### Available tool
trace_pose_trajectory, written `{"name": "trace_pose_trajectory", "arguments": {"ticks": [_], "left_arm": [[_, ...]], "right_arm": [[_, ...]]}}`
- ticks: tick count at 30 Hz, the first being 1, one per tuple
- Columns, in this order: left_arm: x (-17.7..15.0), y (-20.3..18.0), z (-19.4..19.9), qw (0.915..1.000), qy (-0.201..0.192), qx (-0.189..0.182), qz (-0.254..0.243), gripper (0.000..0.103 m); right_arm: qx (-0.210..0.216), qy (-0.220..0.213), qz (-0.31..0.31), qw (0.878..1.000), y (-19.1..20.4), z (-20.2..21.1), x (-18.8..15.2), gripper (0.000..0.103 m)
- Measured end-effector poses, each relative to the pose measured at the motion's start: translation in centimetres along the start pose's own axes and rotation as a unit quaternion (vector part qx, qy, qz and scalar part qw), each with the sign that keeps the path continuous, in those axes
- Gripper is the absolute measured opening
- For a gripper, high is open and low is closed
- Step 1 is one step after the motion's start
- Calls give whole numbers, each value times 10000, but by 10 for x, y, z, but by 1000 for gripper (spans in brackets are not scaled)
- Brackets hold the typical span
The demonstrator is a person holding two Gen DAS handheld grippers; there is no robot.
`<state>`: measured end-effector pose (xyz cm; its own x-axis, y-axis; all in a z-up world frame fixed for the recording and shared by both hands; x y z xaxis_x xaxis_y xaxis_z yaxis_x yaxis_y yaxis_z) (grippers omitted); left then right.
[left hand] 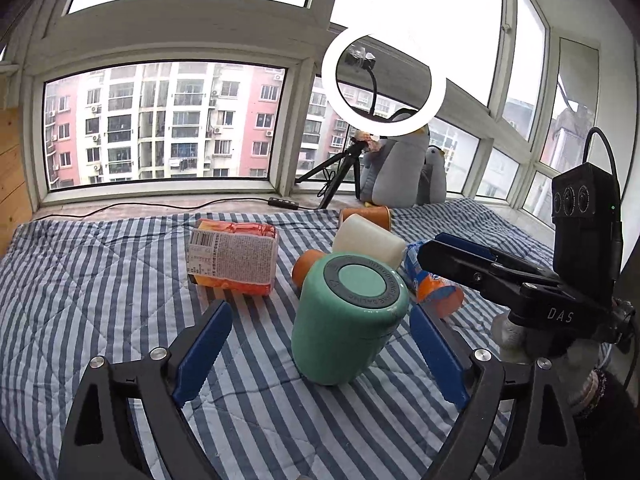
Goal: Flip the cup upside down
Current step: 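Rotate the bottle lid-down and stand it on the bed with both grippers, then open both grippers and pull them back from the standing bottle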
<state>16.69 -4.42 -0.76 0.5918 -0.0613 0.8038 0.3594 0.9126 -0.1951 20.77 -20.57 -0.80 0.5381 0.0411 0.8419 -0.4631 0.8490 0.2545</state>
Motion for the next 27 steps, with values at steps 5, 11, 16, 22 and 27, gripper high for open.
{"name": "trace_pose_trajectory", "arguments": {"ticks": [5, 11, 16, 22, 27], "left_arm": [[-10, -10, 25, 9990, -291, 329, -57, 98], [-23, -22, 49, 9981, -356, 479, -122, 101], [-33, -35, 64, 9981, -303, 510, -167, 102], [-43, -50, 80, 9956, -641, 629, -254, 102], [-55, -57, 82, 9906, -1053, 828, -277, 102]], "right_arm": [[-268, -248, 120, 9993, 11, 24, -10, 77], [-343, -220, 90, 9991, 18, 45, -24, 78], [-305, -123, -51, 9994, 23, 61, -37, 79], [-489, -272, 6, 9984, 32, 84, -56, 85], [-878, -619, 85, 9942, 31, 94, -72, 88]]}}
Point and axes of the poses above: each gripper's, at about its wrist camera, not at the fingertips, and z roughly against the way its jaws point, y to its left, x to its top, the point moved 7 cm from there along -z, roughly the way its jaws point, and after that the axes turned 6 degrees about y, right-handed, at the moved point
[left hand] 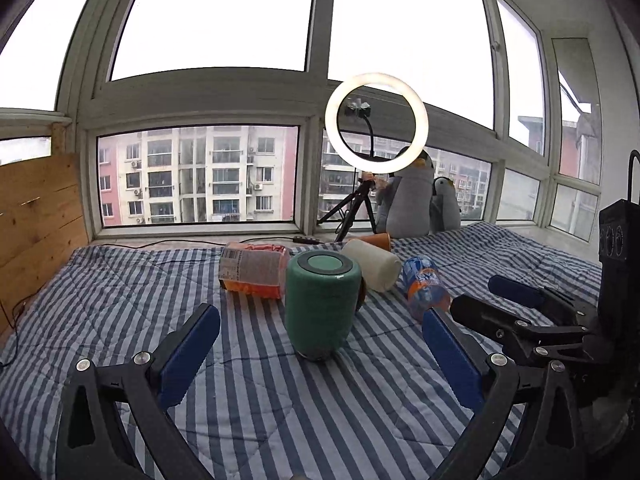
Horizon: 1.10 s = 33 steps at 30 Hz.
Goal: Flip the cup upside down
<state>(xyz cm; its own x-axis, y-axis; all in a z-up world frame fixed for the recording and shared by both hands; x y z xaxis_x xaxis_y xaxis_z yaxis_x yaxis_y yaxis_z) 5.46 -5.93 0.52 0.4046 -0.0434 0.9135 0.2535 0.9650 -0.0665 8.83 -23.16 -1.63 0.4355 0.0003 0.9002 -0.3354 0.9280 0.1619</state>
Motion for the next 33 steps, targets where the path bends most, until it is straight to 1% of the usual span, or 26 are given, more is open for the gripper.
{"name": "trace_pose_trajectory", "arguments": {"ticks": [5, 8, 12, 17, 21, 33], "left_arm": [[-9, 1, -5, 9997, -182, 107, 86, 102], [-11, 3, -6, 9991, -344, 224, 113, 102], [-16, 2, -9, 9985, -442, 314, 75, 102], [-18, 1, -10, 9979, -519, 380, 49, 102], [-19, 2, -7, 9972, -611, 419, 84, 102], [-21, 0, -7, 9968, -649, 468, 0, 102]], "right_arm": [[-458, -340, 92, 9983, -5, 4, -10, 89], [-646, -532, 72, 9965, -9, 8, -10, 90], [-933, -784, 60, 9925, -14, 16, -9, 90], [-1283, -979, 129, 9868, -15, 22, -9, 91], [-1413, -1037, 165, 9844, -16, 23, -10, 92], [-1452, -1151, 185, 9825, -16, 27, -12, 96]]}}
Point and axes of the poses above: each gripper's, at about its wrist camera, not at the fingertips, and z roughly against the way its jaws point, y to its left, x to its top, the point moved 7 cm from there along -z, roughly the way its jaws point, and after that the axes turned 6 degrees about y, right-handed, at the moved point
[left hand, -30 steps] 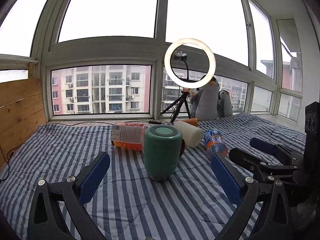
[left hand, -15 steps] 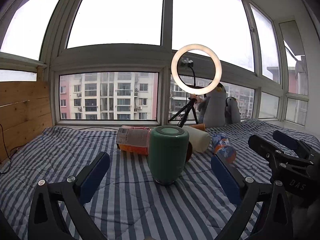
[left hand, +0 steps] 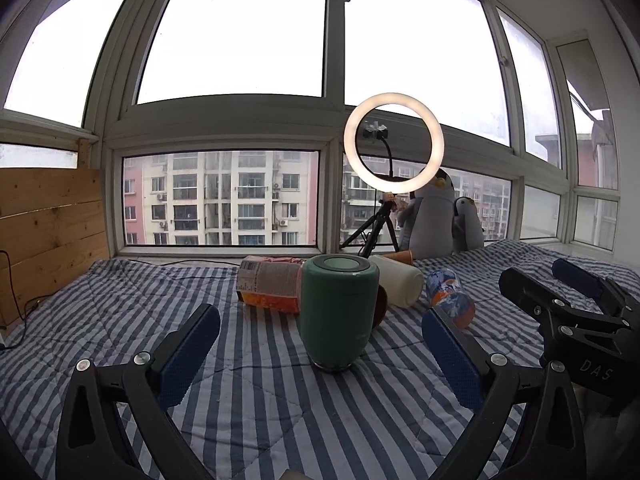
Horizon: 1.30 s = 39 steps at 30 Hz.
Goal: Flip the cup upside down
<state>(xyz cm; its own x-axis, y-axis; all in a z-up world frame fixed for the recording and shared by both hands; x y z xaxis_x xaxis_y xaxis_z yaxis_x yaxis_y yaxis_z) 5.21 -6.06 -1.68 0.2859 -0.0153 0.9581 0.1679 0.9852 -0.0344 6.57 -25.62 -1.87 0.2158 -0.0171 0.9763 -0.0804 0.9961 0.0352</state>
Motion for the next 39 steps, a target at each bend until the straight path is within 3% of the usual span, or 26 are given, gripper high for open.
{"name": "trace_pose_trajectory", "arguments": {"ticks": [39], "left_arm": [[-1, 4, -4, 9998, 75, 182, 11, 102]], "right_arm": [[-93, -15, -36, 9999, -4, 0, -1, 98]]}}
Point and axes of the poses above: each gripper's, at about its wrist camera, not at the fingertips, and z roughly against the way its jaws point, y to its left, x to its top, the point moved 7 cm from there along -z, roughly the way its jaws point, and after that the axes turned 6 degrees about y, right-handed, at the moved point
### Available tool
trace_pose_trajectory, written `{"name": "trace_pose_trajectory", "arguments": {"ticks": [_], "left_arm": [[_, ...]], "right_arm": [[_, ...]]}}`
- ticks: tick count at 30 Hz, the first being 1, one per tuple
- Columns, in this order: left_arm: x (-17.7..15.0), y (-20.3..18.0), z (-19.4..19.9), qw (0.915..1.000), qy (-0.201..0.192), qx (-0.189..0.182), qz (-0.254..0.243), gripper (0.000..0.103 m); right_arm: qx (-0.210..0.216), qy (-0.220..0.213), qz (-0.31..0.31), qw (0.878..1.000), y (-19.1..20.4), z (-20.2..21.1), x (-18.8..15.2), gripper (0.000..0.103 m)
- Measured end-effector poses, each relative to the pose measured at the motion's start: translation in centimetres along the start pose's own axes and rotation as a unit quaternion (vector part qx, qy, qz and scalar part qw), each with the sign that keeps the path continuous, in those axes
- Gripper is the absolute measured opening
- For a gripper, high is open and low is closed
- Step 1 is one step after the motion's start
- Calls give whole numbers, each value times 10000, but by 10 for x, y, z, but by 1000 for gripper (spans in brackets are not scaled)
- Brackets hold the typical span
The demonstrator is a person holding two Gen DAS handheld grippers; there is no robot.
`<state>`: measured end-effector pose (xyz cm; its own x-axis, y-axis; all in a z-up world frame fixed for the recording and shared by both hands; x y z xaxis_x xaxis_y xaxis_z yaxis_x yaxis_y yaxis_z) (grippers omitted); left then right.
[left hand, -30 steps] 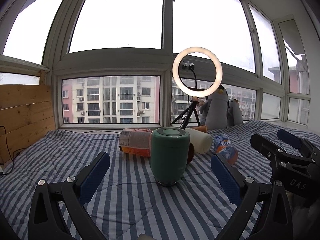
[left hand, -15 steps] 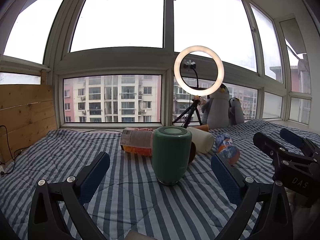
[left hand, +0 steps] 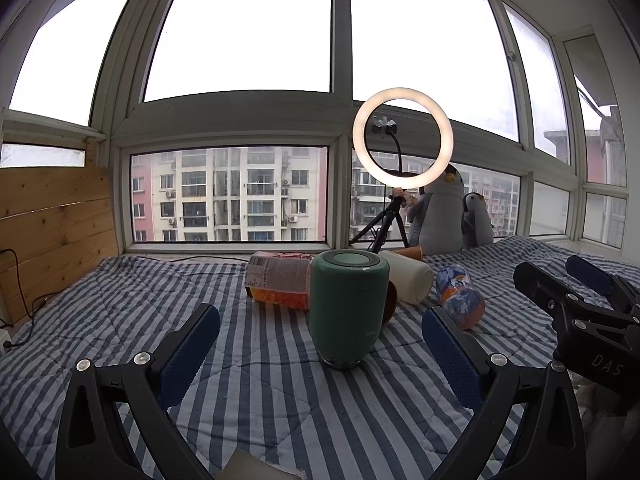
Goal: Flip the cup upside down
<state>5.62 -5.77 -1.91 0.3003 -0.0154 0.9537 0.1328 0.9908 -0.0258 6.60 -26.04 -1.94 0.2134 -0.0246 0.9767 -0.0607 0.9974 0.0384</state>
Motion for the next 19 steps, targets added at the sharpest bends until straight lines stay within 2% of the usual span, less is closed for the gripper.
{"name": "trace_pose_trajectory", "arguments": {"ticks": [19], "left_arm": [[-2, -2, -2, 10000, 25, -6, -27, 103]], "right_arm": [[4, 7, -4, 10000, 0, 0, 0, 99]]}}
Point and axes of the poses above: each gripper's, at about its wrist camera, not at the fingertips, and z roughly against the way its jaws point, y to its left, x to its top, the point moved 7 cm from there along -z, roughly the way its jaws point, and after that the axes turned 6 degrees about y, right-handed, at the moved point
